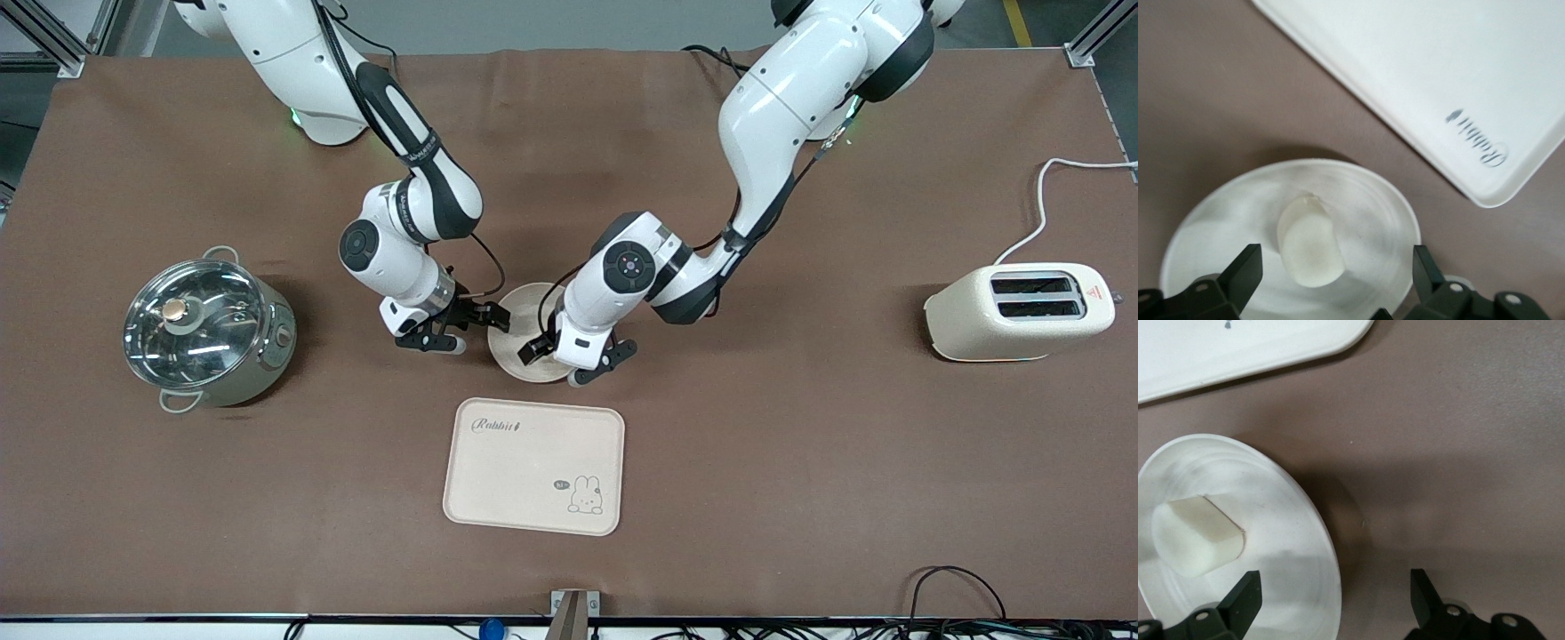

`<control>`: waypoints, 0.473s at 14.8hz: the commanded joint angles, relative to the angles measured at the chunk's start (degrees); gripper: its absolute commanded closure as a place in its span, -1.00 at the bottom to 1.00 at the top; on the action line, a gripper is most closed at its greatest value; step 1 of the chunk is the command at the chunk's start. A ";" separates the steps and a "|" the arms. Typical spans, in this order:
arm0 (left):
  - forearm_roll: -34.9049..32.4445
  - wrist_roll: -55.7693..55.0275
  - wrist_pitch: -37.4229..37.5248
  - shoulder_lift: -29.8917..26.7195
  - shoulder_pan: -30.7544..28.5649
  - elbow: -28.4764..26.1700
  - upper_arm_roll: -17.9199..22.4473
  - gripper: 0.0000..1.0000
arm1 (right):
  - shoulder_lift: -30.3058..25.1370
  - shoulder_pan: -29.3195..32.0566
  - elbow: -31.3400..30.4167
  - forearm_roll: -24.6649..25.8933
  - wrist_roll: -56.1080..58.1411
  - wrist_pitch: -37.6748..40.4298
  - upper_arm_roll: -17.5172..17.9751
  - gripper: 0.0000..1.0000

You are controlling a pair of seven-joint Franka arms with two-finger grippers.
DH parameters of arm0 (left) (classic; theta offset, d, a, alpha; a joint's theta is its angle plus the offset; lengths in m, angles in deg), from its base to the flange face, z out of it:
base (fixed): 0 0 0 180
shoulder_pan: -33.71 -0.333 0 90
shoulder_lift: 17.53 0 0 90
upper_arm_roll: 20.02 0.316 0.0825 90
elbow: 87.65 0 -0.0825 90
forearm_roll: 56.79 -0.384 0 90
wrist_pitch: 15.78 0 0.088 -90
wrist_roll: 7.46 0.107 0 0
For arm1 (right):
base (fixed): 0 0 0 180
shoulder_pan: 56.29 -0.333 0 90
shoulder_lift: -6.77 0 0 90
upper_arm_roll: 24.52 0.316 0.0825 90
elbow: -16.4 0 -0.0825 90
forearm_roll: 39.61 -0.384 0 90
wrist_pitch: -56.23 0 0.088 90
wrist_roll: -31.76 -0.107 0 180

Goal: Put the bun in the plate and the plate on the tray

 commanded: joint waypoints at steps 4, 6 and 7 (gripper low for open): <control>-6.90 10.34 20.82 -16.65 -8.12 -1.25 2.53 -1.00 | 1.42 -1.09 0.53 -1.47 1.10 -2.10 -0.09 0.51; -6.90 20.17 26.19 -21.57 -13.74 -1.25 2.53 -1.00 | 2.56 -1.79 0.61 -1.38 1.19 -3.34 -0.09 0.55; -6.90 24.49 28.91 -23.60 -16.55 -1.33 2.53 -1.00 | 2.65 -1.88 0.79 -1.38 1.28 -3.43 -0.09 0.93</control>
